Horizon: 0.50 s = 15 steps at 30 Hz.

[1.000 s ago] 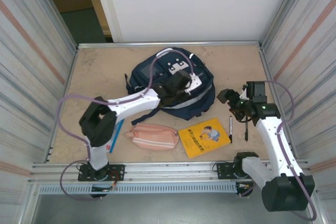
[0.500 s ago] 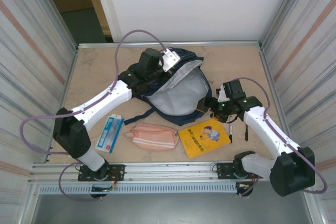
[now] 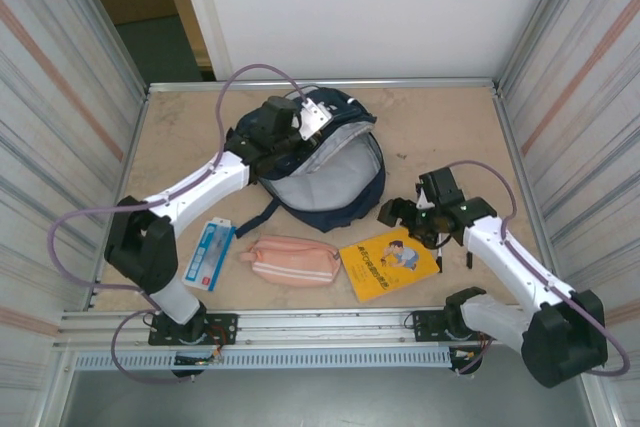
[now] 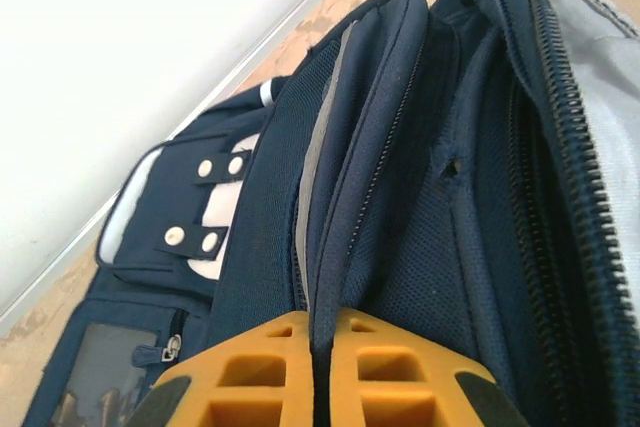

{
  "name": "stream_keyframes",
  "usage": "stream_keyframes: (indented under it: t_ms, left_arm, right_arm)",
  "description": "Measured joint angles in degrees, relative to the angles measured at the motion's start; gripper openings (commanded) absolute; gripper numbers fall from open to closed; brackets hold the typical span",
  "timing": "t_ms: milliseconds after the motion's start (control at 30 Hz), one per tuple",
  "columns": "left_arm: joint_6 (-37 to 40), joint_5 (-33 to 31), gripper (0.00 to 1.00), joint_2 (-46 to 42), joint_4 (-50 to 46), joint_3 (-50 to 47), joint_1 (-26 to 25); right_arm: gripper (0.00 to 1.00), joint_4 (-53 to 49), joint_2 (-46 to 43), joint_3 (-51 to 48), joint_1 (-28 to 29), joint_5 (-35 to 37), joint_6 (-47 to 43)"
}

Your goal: Pack the student bag

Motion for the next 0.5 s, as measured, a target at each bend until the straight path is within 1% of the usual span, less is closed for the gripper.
stream_keyframes:
  t_ms: [33,67,133,233,367,433,500]
  left_arm:
    - [0.3,0.0,0.0,0.9,0.6,0.0,0.6]
    - [0.7,-0.2,0.05,1.9,1.2,0.0,1.2]
    - [1.0,-1.6,0.09,4.0,2.2,-0.1,2.1]
    - [0.9,-3.7,0.22,6.8,2.1,-0.1,2.5]
    - [-2.7,-4.5,0.37,7.5,-0.8,-0.6,2.6]
    - [-5.7,-3.3,0.41,5.8,-0.9,-2.3,2.5]
    - [-9.1,-1.2,0.46,2.2,-1.8,-5.2,2.2]
  right_arm:
    - [0.85,0.1,-0.7,-1.1,0.3,0.2,0.7]
    - [0.82,0.1,-1.2,-2.3,0.7,0.5,1.8]
    - [0.75,0.9,-1.3,-4.2,1.6,1.4,3.0]
    - [0.67,3.6,-0.9,-7.1,3.3,1.6,3.5]
    - [0.65,8.0,3.2,-8.2,4.7,2.3,3.1]
    - [0.64,10.5,5.8,-8.3,4.8,3.0,2.8]
    - [0.62,12.7,8.7,-8.1,4.8,3.1,2.3]
